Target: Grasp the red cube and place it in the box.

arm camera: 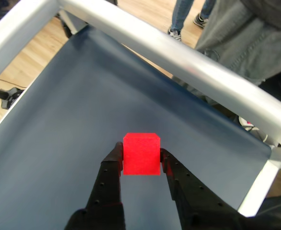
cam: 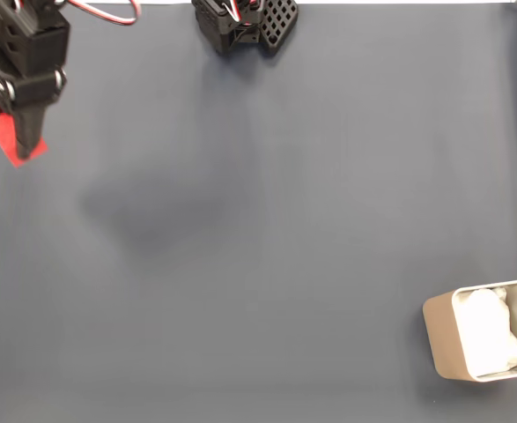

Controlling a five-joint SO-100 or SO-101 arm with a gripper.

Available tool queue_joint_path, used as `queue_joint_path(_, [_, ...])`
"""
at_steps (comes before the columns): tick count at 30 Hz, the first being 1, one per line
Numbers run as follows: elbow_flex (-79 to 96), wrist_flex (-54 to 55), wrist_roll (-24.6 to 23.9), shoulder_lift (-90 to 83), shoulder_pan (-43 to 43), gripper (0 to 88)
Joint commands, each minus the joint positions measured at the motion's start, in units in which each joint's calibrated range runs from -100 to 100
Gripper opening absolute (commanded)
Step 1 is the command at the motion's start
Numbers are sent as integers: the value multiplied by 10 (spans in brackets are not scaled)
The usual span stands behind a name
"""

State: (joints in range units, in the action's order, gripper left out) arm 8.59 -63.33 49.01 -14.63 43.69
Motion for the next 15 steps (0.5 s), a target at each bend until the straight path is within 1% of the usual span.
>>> queue_joint_path(1, [-54, -4, 12, -25, -41, 0])
queue_joint_path(15, [-85, 8, 27, -54, -230, 0])
